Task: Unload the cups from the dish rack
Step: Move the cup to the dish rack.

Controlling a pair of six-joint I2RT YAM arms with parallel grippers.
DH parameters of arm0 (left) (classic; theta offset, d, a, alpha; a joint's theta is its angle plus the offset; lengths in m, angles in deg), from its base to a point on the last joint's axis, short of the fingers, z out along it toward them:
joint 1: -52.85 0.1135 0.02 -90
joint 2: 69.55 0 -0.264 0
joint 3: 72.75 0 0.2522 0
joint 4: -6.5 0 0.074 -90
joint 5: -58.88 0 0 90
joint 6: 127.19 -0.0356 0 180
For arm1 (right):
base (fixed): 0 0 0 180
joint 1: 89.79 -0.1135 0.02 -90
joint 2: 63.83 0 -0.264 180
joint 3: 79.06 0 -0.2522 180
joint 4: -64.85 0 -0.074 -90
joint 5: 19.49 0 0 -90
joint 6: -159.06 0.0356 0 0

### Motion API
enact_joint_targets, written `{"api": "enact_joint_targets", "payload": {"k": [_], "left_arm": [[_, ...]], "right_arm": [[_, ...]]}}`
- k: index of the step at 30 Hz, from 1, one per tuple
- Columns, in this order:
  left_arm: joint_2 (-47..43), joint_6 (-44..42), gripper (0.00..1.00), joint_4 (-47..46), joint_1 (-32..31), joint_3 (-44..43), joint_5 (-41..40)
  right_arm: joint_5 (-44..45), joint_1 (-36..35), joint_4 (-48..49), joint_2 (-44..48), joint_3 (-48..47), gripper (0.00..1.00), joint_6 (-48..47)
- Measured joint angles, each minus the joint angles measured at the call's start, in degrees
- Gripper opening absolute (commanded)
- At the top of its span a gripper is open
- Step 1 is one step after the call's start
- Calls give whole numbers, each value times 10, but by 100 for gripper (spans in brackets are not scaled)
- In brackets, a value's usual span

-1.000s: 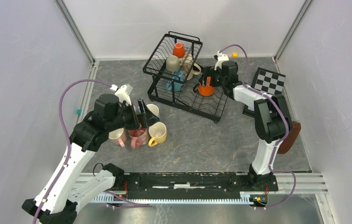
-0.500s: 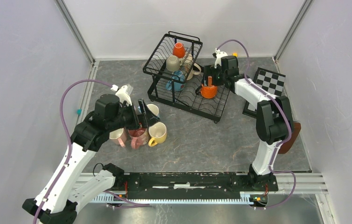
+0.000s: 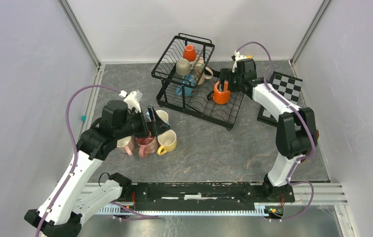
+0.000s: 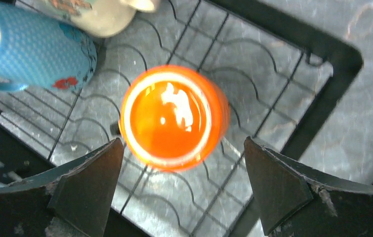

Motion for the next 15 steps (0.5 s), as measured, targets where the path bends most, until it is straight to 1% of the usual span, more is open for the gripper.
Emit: {"api": "enact_joint_targets", "payload": {"k": [5,8,11,15], "left_arm": [[0,0,100,-8,0,4,2],[-1,0,100,-10,0,7,3],[-1,0,100,-10,0,9,3],[-3,0,100,-12,0,9,3]], "right_arm": [[14,-7,20,89,108,98,47],[15,-10,52,130,166,98,79],[15,-13,77,142,199,97,105],[10,-13,97,136,209,89,126]]}}
